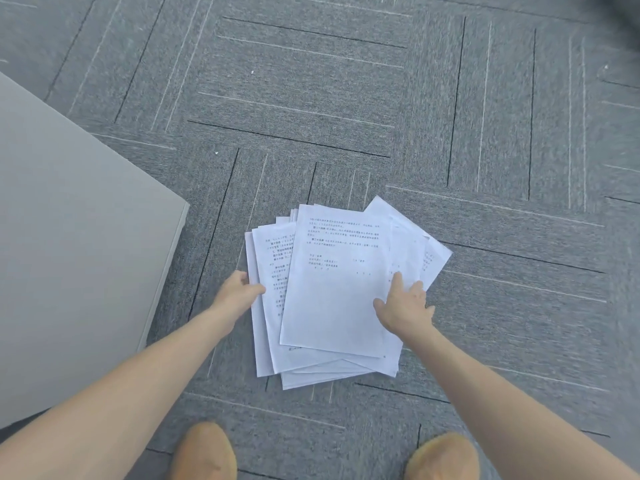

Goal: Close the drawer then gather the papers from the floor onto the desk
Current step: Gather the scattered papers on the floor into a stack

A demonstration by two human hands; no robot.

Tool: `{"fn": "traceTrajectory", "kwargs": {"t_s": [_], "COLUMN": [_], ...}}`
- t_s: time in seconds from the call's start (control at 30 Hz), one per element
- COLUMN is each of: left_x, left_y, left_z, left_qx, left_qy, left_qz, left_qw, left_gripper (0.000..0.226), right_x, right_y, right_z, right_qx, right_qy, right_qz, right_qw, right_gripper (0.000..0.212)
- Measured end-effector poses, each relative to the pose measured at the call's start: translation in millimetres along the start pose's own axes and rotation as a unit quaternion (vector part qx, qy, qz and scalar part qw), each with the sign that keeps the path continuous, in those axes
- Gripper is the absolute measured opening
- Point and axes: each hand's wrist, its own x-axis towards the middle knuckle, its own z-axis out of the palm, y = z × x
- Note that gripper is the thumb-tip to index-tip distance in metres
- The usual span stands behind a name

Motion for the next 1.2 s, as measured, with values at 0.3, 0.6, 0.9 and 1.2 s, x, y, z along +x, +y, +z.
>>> {"fn": "traceTrajectory", "kwargs": {"t_s": [0.3, 0.6, 0.9, 1.2], "left_x": [16, 12, 9, 6], "left_y": [2, 0, 3, 7], "left_z": [2, 13, 19, 24], "left_qx": [-0.05, -0.073, -0.096, -0.081], "left_qy": [0.029, 0.016, 0.026, 0.0], "left_qz": [-0.016, 0.011, 0.015, 0.045], "left_qw": [0.998, 0.997, 0.995, 0.996], "left_gripper": [0.05, 0.039, 0.04, 0.056], "right_x": [21, 22, 26, 19], "right_y": [13, 15, 16, -9], "right_z": [29, 32, 35, 36], "right_qx": [-0.017, 0.025, 0.021, 0.044], "right_qy": [0.031, 0.071, 0.036, 0.062], "right_qz": [-0.04, -0.112, -0.115, -0.153], "right_qw": [0.999, 0.991, 0.992, 0.985], "right_gripper": [0.088, 0.086, 0.095, 0.088]}}
